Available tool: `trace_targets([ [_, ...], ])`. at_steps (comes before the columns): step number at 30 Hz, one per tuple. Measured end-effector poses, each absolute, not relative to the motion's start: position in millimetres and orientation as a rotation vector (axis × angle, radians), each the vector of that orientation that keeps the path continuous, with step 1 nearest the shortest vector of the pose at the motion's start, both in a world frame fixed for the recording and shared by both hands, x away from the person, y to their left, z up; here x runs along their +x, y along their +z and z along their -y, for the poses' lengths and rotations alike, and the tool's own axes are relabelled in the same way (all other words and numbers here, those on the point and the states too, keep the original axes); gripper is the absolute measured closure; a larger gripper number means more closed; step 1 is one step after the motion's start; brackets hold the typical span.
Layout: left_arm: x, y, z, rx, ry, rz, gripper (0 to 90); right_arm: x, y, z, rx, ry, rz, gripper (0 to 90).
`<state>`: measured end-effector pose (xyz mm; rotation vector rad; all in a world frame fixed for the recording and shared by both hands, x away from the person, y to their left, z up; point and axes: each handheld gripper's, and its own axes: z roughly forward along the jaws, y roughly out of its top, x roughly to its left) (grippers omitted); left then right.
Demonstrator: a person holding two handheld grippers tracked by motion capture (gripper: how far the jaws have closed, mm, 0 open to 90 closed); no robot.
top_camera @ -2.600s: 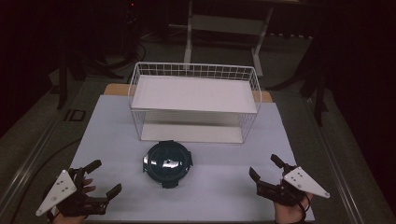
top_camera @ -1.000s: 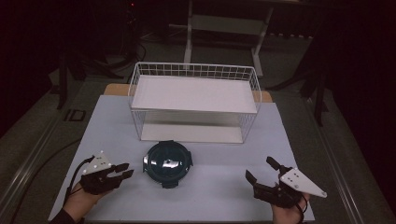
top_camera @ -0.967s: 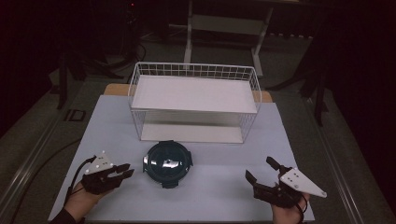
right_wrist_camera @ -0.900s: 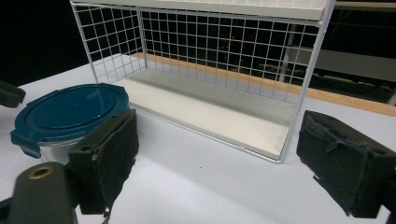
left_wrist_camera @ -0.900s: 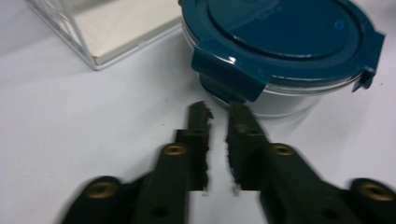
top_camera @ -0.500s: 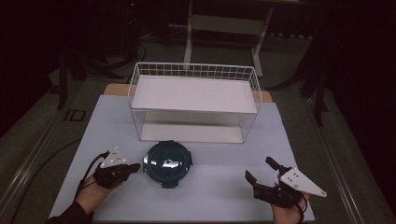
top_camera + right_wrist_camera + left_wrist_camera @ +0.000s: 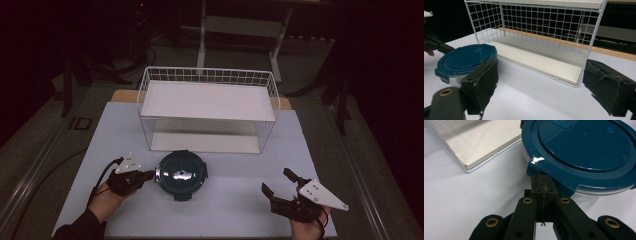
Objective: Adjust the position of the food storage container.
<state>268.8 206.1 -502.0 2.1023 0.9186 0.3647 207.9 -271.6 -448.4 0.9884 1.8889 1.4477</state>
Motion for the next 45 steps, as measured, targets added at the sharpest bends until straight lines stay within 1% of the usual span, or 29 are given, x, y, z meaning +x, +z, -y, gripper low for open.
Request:
trace_targets([
  [11,281,-502,-187,2.097,0.343,-0.907,89.9,208,-449,270,0.989,1.450,-1.898,13.2],
  [12,283,-502,-179,2.103,0.326,-0.891,90.0,208,-449,270,0.987,1.450,-1.898,13.1],
  [18,283,-502,-160,2.113,0.301,-0.839,89.9,208,-449,270,0.984,1.449,-1.903,13.1],
  [27,288,-503,-157,2.110,0.330,-0.851,89.7,208,-449,271,0.993,1.451,-1.897,13.1],
  [32,289,-501,-156,2.109,0.299,-0.870,89.8,208,-450,270,0.984,1.448,-1.906,13.2],
  [45,290,-502,-133,2.112,0.296,-0.841,89.9,208,-451,267,0.975,1.449,-1.924,13.2],
])
